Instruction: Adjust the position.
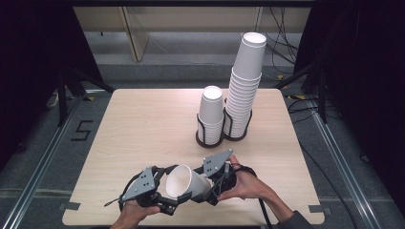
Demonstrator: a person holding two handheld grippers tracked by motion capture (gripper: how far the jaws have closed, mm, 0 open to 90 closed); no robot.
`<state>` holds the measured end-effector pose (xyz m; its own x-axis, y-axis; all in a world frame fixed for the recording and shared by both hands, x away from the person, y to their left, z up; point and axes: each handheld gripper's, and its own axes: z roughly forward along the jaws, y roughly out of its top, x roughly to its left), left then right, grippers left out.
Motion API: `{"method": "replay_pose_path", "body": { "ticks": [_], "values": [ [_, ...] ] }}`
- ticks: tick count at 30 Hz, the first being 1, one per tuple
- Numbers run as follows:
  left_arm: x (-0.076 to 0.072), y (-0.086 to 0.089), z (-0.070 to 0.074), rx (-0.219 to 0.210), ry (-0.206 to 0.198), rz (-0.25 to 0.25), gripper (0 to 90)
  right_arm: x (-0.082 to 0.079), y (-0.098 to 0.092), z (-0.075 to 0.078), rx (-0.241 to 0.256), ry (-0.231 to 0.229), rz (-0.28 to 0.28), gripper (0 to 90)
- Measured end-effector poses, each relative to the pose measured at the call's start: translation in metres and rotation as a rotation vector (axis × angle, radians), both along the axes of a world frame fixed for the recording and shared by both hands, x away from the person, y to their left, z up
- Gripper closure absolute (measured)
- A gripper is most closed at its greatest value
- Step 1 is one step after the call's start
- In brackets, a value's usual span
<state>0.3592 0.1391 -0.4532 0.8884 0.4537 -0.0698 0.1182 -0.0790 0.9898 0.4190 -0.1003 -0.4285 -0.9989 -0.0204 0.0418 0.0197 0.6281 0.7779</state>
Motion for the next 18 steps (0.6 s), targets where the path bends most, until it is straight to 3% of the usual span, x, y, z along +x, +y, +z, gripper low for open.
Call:
{"method": "replay_pose_path", "body": {
  "ticks": [5,7,9,10,11,12,13,14,18],
  "values": [
    [-0.0004,-0.0032,0.0002,0.003,0.007,0.008,8.7,-0.0034,0.0019,-0.0037,-0.046,-0.039,0.001,17.9],
    [-0.0008,-0.0044,0.0002,-0.003,0.013,0.007,8.0,-0.0042,0.0051,-0.0058,-0.059,-0.054,0.014,22.0],
    [-0.0024,-0.0053,0.0009,-0.013,0.005,0.019,6.6,-0.005,0.006,-0.0062,-0.057,-0.048,0.016,22.4],
    [-0.003,-0.0049,0.0007,-0.062,0.005,0.033,6.0,-0.0043,0.005,-0.0061,-0.025,-0.034,0.026,22.8],
    [-0.003,-0.0049,0.0007,-0.062,0.005,0.033,5.4,-0.0043,0.005,-0.0061,-0.025,-0.034,0.026,22.8],
    [-0.0026,-0.0043,0.0006,-0.085,0.005,0.039,4.4,-0.0021,0.0024,-0.005,0.033,-0.023,0.025,22.9],
    [-0.0024,-0.0036,0.0006,-0.097,0.01,0.05,4.4,-0.0021,0.0024,-0.005,0.033,-0.023,0.025,22.9],
    [-0.002,-0.003,0.0002,-0.108,0.007,0.053,3.6,-0.0001,0.0005,-0.0036,0.091,0.009,0.019,23.0],
    [-0.0025,-0.0029,0.0003,-0.122,0.007,0.054,4.8,0.0002,0.0014,-0.0041,0.112,0.009,0.02,22.9]
  ]
}}
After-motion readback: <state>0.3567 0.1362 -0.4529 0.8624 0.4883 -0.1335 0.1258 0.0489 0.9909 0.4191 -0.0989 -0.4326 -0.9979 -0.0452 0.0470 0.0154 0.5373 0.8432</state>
